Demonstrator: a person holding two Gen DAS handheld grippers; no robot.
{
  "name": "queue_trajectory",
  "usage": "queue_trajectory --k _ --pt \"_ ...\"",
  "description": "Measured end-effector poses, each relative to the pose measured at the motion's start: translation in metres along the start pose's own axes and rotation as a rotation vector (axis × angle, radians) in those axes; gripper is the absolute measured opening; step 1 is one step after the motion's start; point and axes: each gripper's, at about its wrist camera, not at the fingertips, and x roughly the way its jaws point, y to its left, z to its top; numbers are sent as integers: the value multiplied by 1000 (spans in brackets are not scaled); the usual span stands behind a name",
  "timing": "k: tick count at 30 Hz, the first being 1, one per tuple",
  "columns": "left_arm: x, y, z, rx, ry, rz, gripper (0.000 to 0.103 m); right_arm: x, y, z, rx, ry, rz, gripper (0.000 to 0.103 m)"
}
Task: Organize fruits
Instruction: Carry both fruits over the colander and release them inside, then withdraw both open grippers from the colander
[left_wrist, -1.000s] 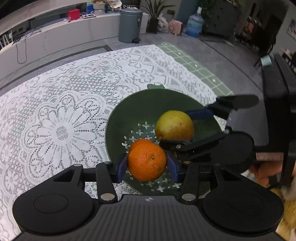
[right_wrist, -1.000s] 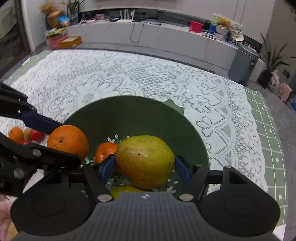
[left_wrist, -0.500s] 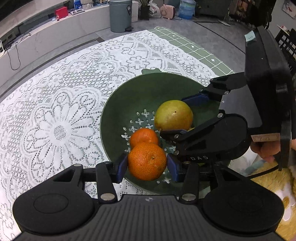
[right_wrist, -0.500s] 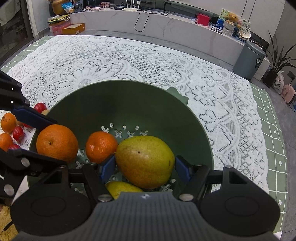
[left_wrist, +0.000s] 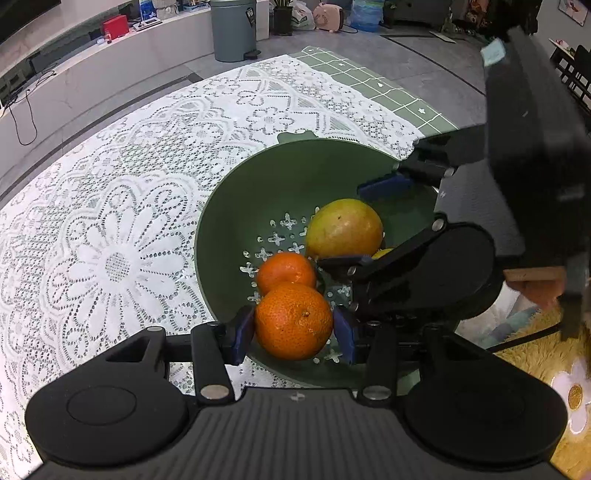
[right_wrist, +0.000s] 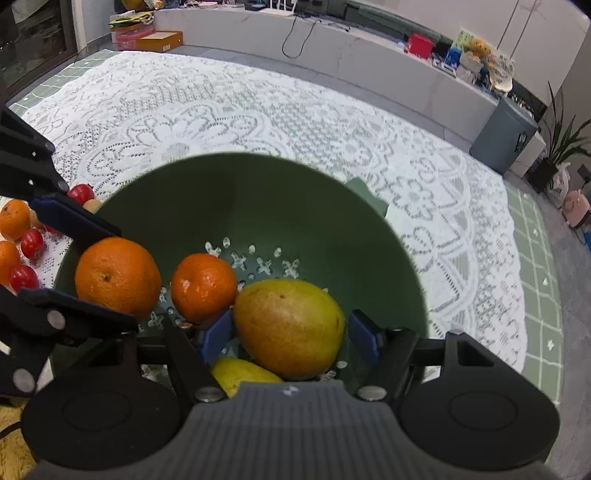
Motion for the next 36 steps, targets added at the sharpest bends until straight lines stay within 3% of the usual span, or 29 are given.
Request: queue_trajectory --k 9,20,36 --pt "5 -8 -1 34 21 -5 53 -27 -8 -4 -10 -36 -59 69" --pt "18 -30 -5 174 69 51 53 -42 -6 -17 -29 -77 -78 73" --pt "8 -33 -4 163 31 35 60 -50 -10 -24 3 -86 -84 73"
